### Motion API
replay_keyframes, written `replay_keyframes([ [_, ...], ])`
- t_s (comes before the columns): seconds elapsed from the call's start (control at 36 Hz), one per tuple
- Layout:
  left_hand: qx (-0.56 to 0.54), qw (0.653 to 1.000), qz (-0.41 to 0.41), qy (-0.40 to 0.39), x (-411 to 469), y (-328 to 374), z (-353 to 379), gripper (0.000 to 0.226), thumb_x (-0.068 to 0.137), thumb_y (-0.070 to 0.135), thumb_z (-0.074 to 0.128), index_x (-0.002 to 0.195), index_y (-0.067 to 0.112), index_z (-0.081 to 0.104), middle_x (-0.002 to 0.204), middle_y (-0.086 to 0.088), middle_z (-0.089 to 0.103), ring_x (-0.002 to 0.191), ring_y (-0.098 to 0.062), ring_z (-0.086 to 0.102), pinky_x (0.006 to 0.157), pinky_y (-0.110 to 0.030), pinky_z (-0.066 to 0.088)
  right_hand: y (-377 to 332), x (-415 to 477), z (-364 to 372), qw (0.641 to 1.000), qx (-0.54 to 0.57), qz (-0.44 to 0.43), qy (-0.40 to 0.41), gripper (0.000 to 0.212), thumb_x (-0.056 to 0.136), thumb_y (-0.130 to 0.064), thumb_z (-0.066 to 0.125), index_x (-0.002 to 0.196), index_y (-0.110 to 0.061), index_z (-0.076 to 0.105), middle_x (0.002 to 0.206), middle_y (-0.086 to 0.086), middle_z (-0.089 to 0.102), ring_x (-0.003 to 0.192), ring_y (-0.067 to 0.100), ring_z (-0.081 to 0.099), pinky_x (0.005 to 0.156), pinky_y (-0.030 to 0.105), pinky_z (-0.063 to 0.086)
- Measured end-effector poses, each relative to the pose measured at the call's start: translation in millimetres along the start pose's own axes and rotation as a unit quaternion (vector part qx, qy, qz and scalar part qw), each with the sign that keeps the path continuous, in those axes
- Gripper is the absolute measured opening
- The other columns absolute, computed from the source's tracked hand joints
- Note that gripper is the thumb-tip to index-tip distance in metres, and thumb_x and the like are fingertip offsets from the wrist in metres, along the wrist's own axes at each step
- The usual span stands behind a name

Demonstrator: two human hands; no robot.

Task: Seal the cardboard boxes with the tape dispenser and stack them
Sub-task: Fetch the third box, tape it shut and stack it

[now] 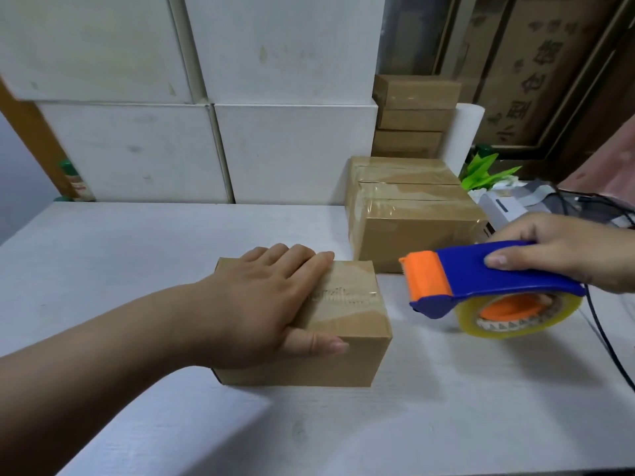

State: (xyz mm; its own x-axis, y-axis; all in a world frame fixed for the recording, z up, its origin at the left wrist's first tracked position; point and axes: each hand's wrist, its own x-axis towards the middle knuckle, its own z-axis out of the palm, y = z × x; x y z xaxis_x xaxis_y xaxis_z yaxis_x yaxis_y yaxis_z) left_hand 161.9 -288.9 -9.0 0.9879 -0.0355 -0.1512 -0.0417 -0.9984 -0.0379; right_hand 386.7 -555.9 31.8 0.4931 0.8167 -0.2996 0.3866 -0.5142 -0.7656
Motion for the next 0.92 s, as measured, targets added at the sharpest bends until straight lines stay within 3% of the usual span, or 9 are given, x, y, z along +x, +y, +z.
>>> replay_keyframes([
  [0.06,0.003,1.000,0.001,0.002,0,-1,2,0.104,0.084,0.093,0.018,0.163,0.029,-0.006,0.156,0.015,0.020,0.136,-0.008,0.025,0.095,-0.017,0.014,4,-3,1,1.000,0.015,0.007,0.000,0.060,0.059,-0.079,0.074,0.076,-0.022,0.084,0.065,0.006,0.077,0.052,0.009,0.070,0.053,0.017,0.053],
  [0.17,0.003,1.000,0.007,0.004,-1,-4,3,0.105,0.080,0.092,0.014,0.163,0.029,-0.006,0.156,0.014,0.021,0.137,-0.009,0.026,0.107,-0.019,0.018,18,-10,-3,0.999,-0.004,0.042,0.005,0.083,0.039,-0.094,0.076,0.083,-0.024,0.085,0.081,0.011,0.081,0.070,0.024,0.077,0.064,0.026,0.059],
  [0.28,0.000,1.000,0.006,0.004,0,-4,3,0.106,0.083,0.093,0.017,0.163,0.028,-0.006,0.156,0.014,0.020,0.138,-0.009,0.025,0.112,-0.021,0.017,21,-13,-2,0.998,-0.019,0.060,0.000,0.084,0.040,-0.094,0.076,0.081,-0.021,0.085,0.075,0.011,0.080,0.065,0.022,0.076,0.061,0.027,0.058],
  [0.42,0.005,1.000,0.006,0.009,0,-2,2,0.106,0.081,0.091,0.014,0.163,0.029,-0.009,0.156,0.016,0.019,0.138,-0.008,0.025,0.106,-0.017,0.016,-10,-3,16,0.995,-0.083,0.057,0.021,0.056,0.062,-0.074,0.071,0.079,-0.021,0.083,0.074,0.009,0.078,0.064,0.024,0.071,0.063,0.027,0.051],
  [0.5,0.010,1.000,0.005,0.005,0,-2,2,0.105,0.081,0.091,0.013,0.163,0.029,-0.012,0.157,0.016,0.017,0.139,-0.008,0.023,0.102,-0.016,0.014,-32,4,24,0.984,-0.159,0.080,0.023,0.039,0.070,-0.072,0.070,0.073,-0.034,0.080,0.072,-0.006,0.077,0.063,0.007,0.070,0.064,0.026,0.052],
  [0.56,0.013,1.000,0.005,0.004,-1,-1,1,0.104,0.084,0.091,0.015,0.163,0.029,-0.012,0.158,0.015,0.017,0.140,-0.008,0.022,0.100,-0.016,0.013,-49,9,28,0.974,-0.208,0.088,0.022,0.036,0.073,-0.073,0.070,0.077,-0.038,0.080,0.073,-0.010,0.078,0.067,0.006,0.073,0.068,0.029,0.057],
  [0.69,0.000,1.000,-0.004,-0.021,0,1,-2,0.102,0.087,0.087,0.025,0.164,0.029,-0.010,0.161,0.013,0.016,0.143,-0.009,0.021,0.101,-0.017,0.013,-86,21,36,0.929,-0.355,0.098,0.025,0.054,0.072,-0.074,0.071,0.089,-0.024,0.080,0.076,-0.002,0.080,0.075,0.017,0.077,0.079,0.040,0.064],
  [0.81,-0.003,0.999,-0.009,-0.034,-1,2,-2,0.104,0.086,0.087,0.025,0.165,0.028,-0.009,0.163,0.011,0.015,0.145,-0.011,0.020,0.109,-0.020,0.016,-105,23,51,0.888,-0.447,0.093,0.062,0.053,0.074,-0.068,0.072,0.085,-0.016,0.078,0.077,0.007,0.078,0.063,0.019,0.066,0.060,0.033,0.053],
  [0.92,-0.005,0.999,-0.015,-0.032,-2,1,-1,0.106,0.086,0.088,0.026,0.165,0.026,-0.009,0.164,0.010,0.017,0.145,-0.012,0.021,0.116,-0.026,0.018,-103,29,88,0.841,-0.529,0.057,0.097,0.040,0.081,-0.056,0.068,0.067,-0.020,0.057,0.060,-0.002,0.057,0.054,0.016,0.051,0.055,0.030,0.041],
])
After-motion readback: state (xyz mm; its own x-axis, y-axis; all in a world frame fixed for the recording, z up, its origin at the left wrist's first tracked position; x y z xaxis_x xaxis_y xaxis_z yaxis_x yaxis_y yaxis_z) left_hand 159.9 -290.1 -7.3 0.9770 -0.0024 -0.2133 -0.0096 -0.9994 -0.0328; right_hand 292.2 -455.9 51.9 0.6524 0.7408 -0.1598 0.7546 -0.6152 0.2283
